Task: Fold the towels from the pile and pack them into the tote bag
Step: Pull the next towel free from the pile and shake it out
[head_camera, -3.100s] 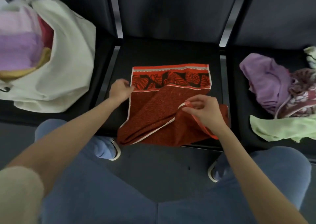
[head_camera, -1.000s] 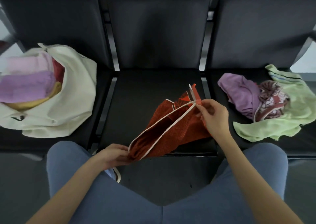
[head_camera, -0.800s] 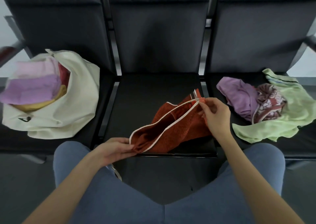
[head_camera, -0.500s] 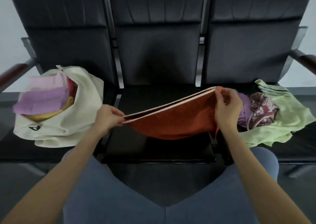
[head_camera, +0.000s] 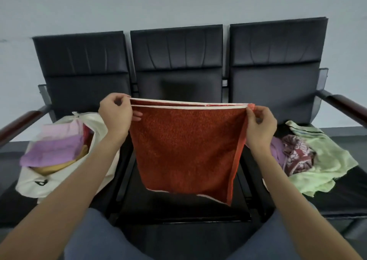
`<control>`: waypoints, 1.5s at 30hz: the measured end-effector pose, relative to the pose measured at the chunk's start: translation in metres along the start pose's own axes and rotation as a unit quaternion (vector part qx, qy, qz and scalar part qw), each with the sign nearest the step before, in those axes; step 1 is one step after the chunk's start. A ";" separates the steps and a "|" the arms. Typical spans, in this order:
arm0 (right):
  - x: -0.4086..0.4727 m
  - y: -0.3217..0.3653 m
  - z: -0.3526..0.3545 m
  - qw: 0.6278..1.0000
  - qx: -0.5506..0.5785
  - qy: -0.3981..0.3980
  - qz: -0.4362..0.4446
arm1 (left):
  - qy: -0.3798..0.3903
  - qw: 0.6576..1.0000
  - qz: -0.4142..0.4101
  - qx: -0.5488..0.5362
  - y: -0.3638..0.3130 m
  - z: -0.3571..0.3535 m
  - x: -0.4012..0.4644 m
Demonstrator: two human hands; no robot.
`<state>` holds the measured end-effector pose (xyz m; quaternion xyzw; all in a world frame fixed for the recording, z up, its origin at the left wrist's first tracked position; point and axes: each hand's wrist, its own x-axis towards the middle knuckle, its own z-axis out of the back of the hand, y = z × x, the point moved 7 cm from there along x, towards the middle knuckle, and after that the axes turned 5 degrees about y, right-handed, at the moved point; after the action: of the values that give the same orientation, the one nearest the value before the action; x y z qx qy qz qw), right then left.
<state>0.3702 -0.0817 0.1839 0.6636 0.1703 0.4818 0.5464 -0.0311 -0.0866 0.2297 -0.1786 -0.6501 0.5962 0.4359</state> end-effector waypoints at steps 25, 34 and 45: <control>-0.075 -0.115 -0.044 0.951 -0.057 0.297 -0.057 | 0.210 0.948 0.187 0.152 0.216 0.009 -0.030; -0.169 -0.181 -0.031 0.885 -0.132 0.430 -0.122 | 0.531 0.682 0.112 0.490 0.293 0.034 -0.135; -0.164 -0.158 -0.034 0.884 -0.160 0.428 -0.101 | 0.621 0.748 0.012 0.232 0.211 -0.099 -0.226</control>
<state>0.3111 -0.1309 -0.0333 0.2751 0.3741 0.6822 0.5648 0.1114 -0.1475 -0.0554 -0.4105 -0.0753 0.4915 0.7644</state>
